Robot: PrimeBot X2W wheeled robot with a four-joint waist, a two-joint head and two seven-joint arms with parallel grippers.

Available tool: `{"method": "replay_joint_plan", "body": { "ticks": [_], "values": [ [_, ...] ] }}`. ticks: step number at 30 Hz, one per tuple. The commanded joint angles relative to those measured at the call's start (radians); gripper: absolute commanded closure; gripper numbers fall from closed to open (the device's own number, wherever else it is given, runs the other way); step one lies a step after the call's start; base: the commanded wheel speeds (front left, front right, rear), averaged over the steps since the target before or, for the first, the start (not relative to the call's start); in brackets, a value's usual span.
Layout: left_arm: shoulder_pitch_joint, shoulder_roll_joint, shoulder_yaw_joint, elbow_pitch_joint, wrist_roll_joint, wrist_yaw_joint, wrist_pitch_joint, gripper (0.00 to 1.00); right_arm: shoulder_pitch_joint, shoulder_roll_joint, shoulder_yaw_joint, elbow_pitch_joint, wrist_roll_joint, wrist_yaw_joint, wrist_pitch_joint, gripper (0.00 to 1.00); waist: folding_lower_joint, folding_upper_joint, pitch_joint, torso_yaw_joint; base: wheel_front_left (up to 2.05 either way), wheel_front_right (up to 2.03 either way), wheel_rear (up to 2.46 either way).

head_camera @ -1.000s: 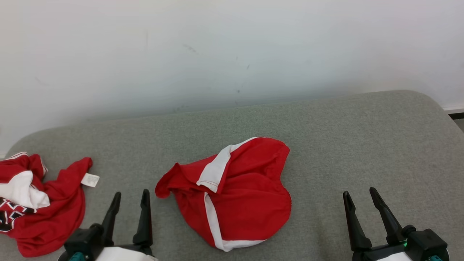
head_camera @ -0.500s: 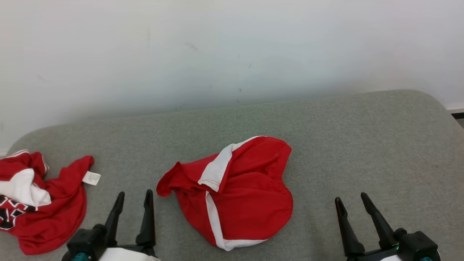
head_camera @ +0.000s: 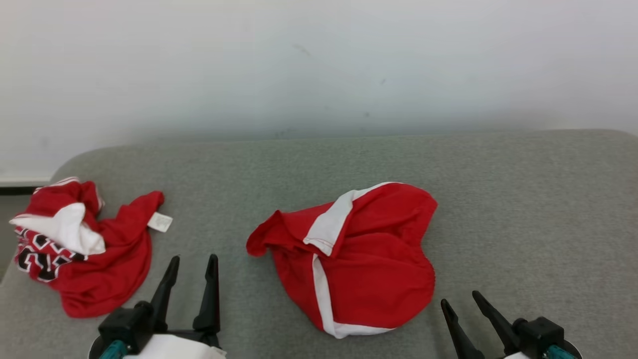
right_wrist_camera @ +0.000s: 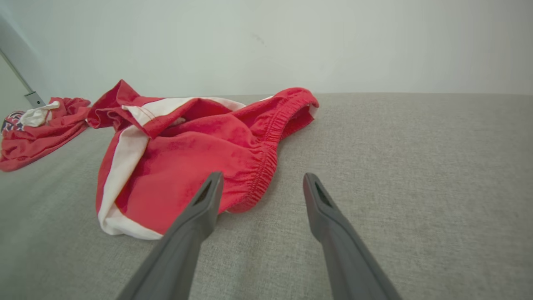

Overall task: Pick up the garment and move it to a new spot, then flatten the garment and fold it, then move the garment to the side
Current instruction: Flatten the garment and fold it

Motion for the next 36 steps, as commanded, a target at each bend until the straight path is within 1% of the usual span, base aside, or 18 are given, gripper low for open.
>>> {"method": "replay_joint_plan", "body": {
  "ticks": [1, 6, 10, 12, 14, 15, 18, 19, 20, 21, 25, 29, 31, 36],
  "values": [
    [-0.01, 0.0, 0.002, 0.003, 0.016, -0.005, -0.001, 0.0, -0.028, -0.01, 0.016, 0.033, 0.024, -0.002, 0.008, 0.0, 0.0, -0.0001, 0.02, 0.032, 0.0, 0.0, 0.0],
    [-0.026, -0.003, 0.004, 0.006, 0.017, -0.012, -0.001, 0.0, -0.107, -0.021, 0.066, 0.145, 0.114, -0.002, 0.032, 0.0, 0.0, -0.0001, 0.052, 0.098, 0.0, 0.0, 0.0],
    [-0.041, -0.004, 0.008, 0.007, 0.013, -0.015, -0.001, 0.0, -0.155, -0.024, 0.096, 0.21, 0.208, -0.002, 0.045, 0.0, 0.0, -0.0001, 0.077, 0.148, 0.0, 0.0, 0.0],
    [-0.045, -0.005, 0.011, 0.009, 0.013, -0.016, -0.001, 0.0, -0.172, -0.023, 0.111, 0.235, 0.266, -0.002, 0.06, 0.0, 0.0, -0.0001, 0.084, 0.166, 0.0, 0.0, 0.0],
    [-0.048, -0.006, 0.012, 0.011, 0.013, -0.019, -0.001, 0.0, -0.18, -0.011, 0.126, 0.252, 0.347, -0.002, 0.099, 0.0, 0.0, -0.0001, 0.086, 0.181, 0.0, 0.0, 0.0],
    [-0.048, -0.006, 0.012, 0.011, 0.013, -0.019, -0.001, 0.0, -0.18, -0.011, 0.126, 0.252, 0.347, -0.002, 0.099, 0.0, 0.0, -0.0001, 0.086, 0.181, 0.0, 0.0, 0.0],
    [-0.052, -0.006, 0.014, 0.014, 0.013, -0.02, -0.001, 0.0, -0.186, -0.023, 0.168, 0.251, 0.432, -0.002, 0.128, 0.0, 0.0, -0.0001, 0.082, 0.196, 0.0, 0.0, 0.0],
    [-0.052, -0.006, 0.015, 0.015, 0.013, -0.02, -0.001, 0.0, -0.188, -0.027, 0.18, 0.245, 0.455, -0.002, 0.126, 0.47, 0.0, -0.0001, 0.081, 0.199, 0.0, 0.0, 0.0],
    [-0.051, -0.007, 0.016, 0.016, 0.013, -0.02, -0.001, 0.0, -0.19, -0.033, 0.189, 0.24, 0.473, -0.002, 0.115, 0.7, 0.0, -0.0001, 0.077, 0.199, 0.0, 0.0, 0.0],
    [-0.048, -0.007, 0.018, 0.016, 0.014, -0.02, -0.001, 0.0, -0.192, -0.042, 0.2, 0.234, 0.487, -0.002, 0.104, 1.0, 0.0, -0.0001, 0.074, 0.198, 0.0, 0.0, 0.0],
    [-0.033, -0.008, 0.019, 0.02, 0.011, -0.018, -0.001, 0.0, -0.206, -0.085, 0.236, 0.218, 0.522, -0.002, 0.072, 1.0, 0.0, -0.0001, 0.058, 0.178, 0.0, 0.0, 0.0],
    [-0.021, -0.008, 0.019, 0.024, 0.003, -0.017, -0.001, 0.0, -0.231, -0.143, 0.251, 0.187, 0.547, -0.002, 0.073, 1.0, 0.0, -0.0001, 0.044, 0.134, 0.0, 0.0, 0.0],
    [-0.017, -0.008, 0.017, 0.026, 0.002, -0.016, -0.001, 0.0, -0.238, -0.182, 0.263, 0.173, 0.551, -0.002, 0.103, 1.0, 0.0, -0.0001, 0.038, 0.108, 0.0, 0.0, 0.0],
    [-0.011, -0.008, 0.007, 0.03, -0.012, -0.011, -0.001, 0.0, -0.252, -0.283, 0.276, 0.135, 0.556, -0.002, 0.218, 1.0, 0.0, -0.0001, 0.023, 0.051, 0.0, 0.0, 0.0]
  ]
}}
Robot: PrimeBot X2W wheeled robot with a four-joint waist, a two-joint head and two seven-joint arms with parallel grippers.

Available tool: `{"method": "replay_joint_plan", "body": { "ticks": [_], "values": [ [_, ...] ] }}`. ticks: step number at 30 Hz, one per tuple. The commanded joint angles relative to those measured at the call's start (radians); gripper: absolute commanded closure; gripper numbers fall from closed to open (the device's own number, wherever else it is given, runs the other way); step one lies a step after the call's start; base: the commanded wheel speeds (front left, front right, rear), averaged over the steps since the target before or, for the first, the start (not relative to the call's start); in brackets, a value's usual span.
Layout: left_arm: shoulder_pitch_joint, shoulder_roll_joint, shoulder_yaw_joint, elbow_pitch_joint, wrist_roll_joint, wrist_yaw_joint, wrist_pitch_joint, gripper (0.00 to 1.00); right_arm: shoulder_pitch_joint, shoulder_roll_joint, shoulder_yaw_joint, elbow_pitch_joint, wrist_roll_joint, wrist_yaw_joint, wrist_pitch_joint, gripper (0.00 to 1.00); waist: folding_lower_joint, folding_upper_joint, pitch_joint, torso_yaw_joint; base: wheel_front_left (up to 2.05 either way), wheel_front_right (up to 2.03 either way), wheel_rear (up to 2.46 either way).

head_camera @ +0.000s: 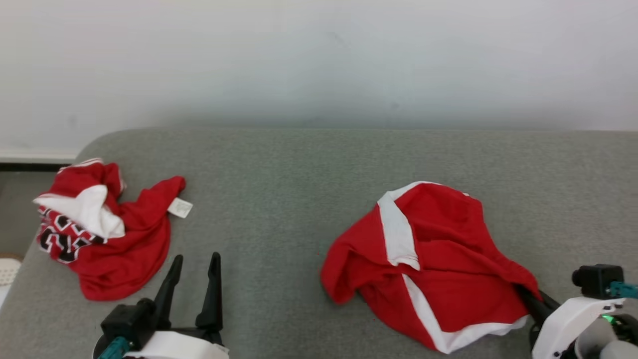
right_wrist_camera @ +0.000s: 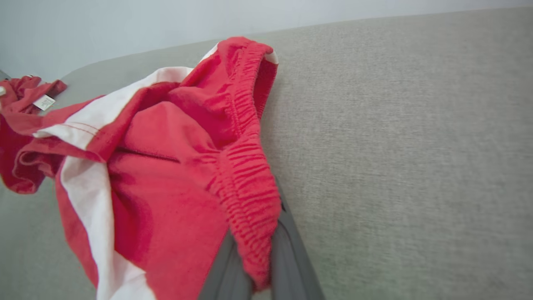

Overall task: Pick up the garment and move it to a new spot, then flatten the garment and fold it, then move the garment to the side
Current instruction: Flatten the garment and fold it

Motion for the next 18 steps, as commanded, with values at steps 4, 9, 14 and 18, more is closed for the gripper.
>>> {"method": "replay_joint_plan", "body": {
  "ticks": [4, 9, 14, 18],
  "values": [
    [0.012, 0.003, -0.009, 0.003, -0.013, 0.009, -0.001, 0.0, 0.005, -0.049, -0.018, 0.004, -0.004, -0.002, 0.062, 1.0, -0.0001, 0.0, -0.01, -0.049, 0.0, 0.0, 0.0],
    [0.003, 0.003, -0.023, 0.006, -0.018, 0.014, -0.001, 0.0, 0.021, -0.026, -0.049, 0.06, -0.041, -0.002, 0.08, 0.0, -0.0001, 0.0, -0.007, -0.068, 0.0, 0.0, 0.0],
    [0.003, 0.003, -0.02, 0.014, -0.01, 0.011, -0.001, 0.0, 0.026, 0.01, -0.093, 0.099, -0.087, -0.002, 0.026, 0.0, -0.0001, 0.0, -0.015, -0.078, 0.0, 0.0, 0.0],
    [0.014, 0.003, -0.018, 0.019, -0.007, 0.009, -0.001, 0.0, 0.036, 0.019, -0.14, 0.091, -0.139, -0.002, -0.03, 0.0, -0.0001, 0.0, -0.031, -0.079, 0.0, 0.0, 0.0]
  ]
}}
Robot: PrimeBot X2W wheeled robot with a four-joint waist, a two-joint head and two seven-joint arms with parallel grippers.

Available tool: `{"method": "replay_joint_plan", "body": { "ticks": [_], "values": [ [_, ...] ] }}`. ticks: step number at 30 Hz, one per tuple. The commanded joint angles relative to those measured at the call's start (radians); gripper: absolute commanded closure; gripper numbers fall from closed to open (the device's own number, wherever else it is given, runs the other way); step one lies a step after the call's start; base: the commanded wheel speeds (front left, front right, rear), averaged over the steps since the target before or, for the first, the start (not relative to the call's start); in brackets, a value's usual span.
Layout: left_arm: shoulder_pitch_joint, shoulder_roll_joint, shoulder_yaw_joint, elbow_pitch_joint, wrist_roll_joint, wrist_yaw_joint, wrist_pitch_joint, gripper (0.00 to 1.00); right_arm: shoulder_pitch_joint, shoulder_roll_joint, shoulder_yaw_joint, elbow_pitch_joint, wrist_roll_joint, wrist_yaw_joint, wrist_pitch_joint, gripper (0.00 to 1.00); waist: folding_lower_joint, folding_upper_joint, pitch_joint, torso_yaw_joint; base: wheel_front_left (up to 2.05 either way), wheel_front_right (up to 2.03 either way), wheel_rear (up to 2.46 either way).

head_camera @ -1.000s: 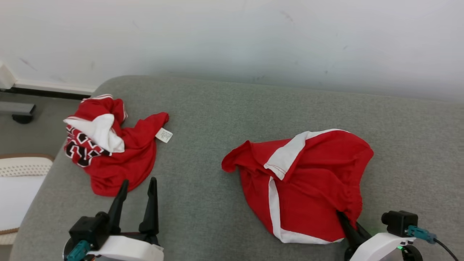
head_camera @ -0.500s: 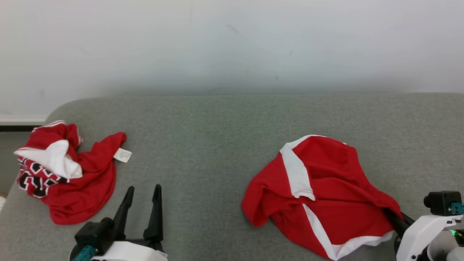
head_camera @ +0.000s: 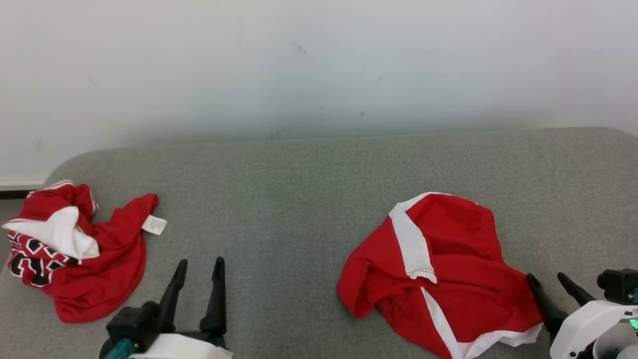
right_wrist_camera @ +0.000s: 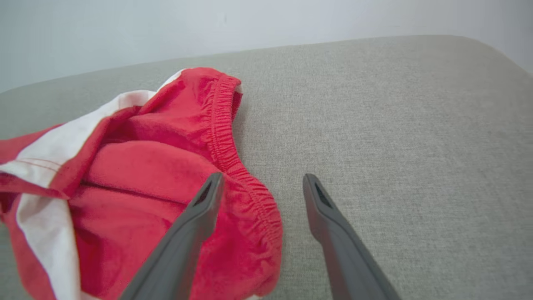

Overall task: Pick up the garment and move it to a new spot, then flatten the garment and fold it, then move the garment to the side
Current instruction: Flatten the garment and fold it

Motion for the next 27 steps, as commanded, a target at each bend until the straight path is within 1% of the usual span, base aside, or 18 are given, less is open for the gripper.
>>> {"method": "replay_joint_plan", "body": {
  "ticks": [1, 6, 8, 11, 13, 18, 20, 23, 27],
  "values": [
    [0.014, 0.003, 0.001, 0.002, 0.006, -0.003, -0.001, 0.0, 0.018, 0.006, -0.011, -0.009, -0.013, -0.002, -0.013, 0.0, 0.0, -0.0001, -0.004, 0.0, 0.0, 0.0, 0.0],
    [0.019, 0.003, -0.007, 0.003, 0.004, -0.004, -0.001, 0.0, 0.047, 0.042, -0.067, -0.084, -0.054, -0.002, -0.054, 0.0, 0.0, -0.0001, -0.013, 0.005, 0.0, 0.0, 0.0],
    [0.017, 0.003, -0.007, 0.003, 0.005, -0.002, -0.001, 0.0, 0.063, 0.068, -0.081, -0.119, -0.059, -0.002, -0.058, 0.0, 0.0, -0.0001, -0.015, 0.009, 0.0, 0.0, 0.0],
    [0.013, 0.003, -0.008, 0.004, 0.007, -0.004, -0.001, 0.0, 0.076, 0.106, -0.079, -0.163, -0.063, -0.002, -0.029, 0.0, 0.0, -0.0001, -0.013, 0.017, 0.0, 0.0, 0.0],
    [0.007, 0.003, -0.011, 0.005, 0.008, -0.003, -0.001, 0.0, 0.077, 0.142, -0.08, -0.178, -0.038, -0.002, 0.003, 0.0, 0.0, -0.0001, -0.01, 0.025, 0.0, 0.0, 0.0],
    [-0.003, 0.003, -0.03, 0.011, -0.005, -0.001, -0.001, 0.0, 0.057, 0.225, -0.118, -0.144, 0.051, -0.002, 0.11, 0.0, 0.0, -0.0001, -0.012, 0.068, 0.0, 0.0, 0.0],
    [-0.004, 0.003, -0.034, 0.011, -0.009, 0.002, -0.001, 0.0, 0.057, 0.25, -0.133, -0.111, 0.095, -0.002, 0.174, 0.0, 0.0, -0.0001, -0.013, 0.091, 0.0, 0.0, 0.0],
    [-0.005, 0.003, -0.037, 0.013, -0.011, 0.004, -0.001, 0.0, 0.043, 0.275, -0.17, -0.064, 0.151, -0.002, 0.237, 0.0, 0.0, -0.0001, -0.013, 0.126, 0.0, 0.0, 0.0],
    [-0.002, 0.003, -0.035, 0.013, -0.014, 0.003, -0.001, 0.0, 0.038, 0.295, -0.201, -0.051, 0.202, -0.002, 0.267, 0.0, 0.0, -0.0001, -0.011, 0.162, 0.0, 0.0, 0.0]
  ]
}}
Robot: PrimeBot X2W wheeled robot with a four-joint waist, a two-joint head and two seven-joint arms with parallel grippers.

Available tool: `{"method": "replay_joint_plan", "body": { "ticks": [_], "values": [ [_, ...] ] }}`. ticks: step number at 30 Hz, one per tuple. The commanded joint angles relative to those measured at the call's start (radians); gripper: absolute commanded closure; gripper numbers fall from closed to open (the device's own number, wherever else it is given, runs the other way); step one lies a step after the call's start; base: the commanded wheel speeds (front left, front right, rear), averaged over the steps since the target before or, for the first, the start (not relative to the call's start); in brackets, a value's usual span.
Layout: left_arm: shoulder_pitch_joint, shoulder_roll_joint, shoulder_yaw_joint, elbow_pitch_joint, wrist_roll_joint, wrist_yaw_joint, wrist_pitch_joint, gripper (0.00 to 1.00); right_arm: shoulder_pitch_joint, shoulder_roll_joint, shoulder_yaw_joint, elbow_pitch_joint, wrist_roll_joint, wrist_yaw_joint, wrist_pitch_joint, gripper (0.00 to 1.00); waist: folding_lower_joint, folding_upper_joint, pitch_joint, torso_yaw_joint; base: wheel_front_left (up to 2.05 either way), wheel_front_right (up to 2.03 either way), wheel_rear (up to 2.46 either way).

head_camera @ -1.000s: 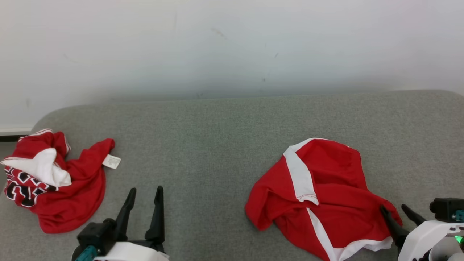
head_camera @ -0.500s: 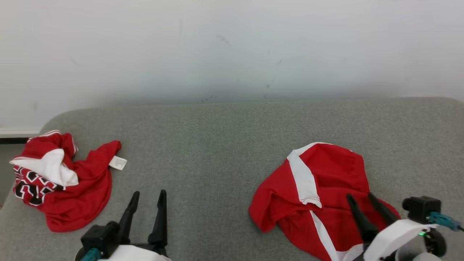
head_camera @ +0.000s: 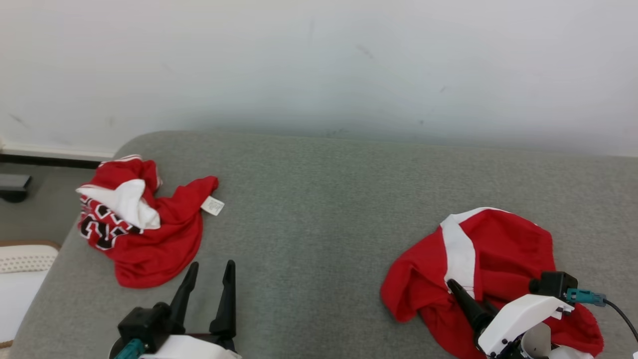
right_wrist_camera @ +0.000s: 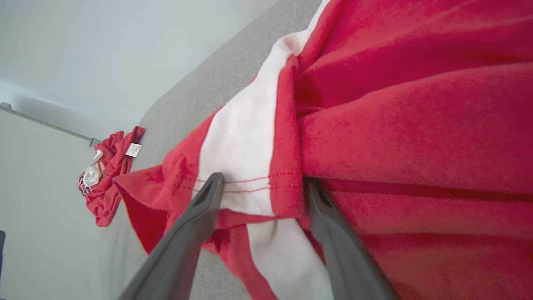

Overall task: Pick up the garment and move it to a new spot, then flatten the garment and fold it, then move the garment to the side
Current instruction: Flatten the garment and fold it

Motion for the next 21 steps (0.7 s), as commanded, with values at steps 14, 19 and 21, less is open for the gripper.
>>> {"method": "replay_joint_plan", "body": {
  "ticks": [14, 19, 21],
  "values": [
    [-0.008, 0.003, -0.017, 0.003, -0.015, -0.003, -0.001, 0.0, -0.044, -0.036, -0.023, -0.143, 0.03, -0.002, -0.003, 1.0, 0.0, -0.0001, 0.025, 0.087, 0.0, 0.0, 0.0],
    [-0.023, 0.004, -0.032, -0.002, -0.033, 0.006, -0.001, 0.0, -0.159, -0.057, -0.017, -0.132, -0.006, -0.002, 0.063, 1.0, 0.0, -0.0001, 0.07, 0.129, 0.0, 0.0, 0.0],
    [-0.032, 0.003, -0.041, 0.0, -0.042, 0.008, -0.001, 0.0, -0.222, -0.06, -0.022, -0.09, -0.016, -0.002, 0.101, 1.0, 0.0, -0.0001, 0.09, 0.149, 0.0, 0.0, 0.0]
  ]
}}
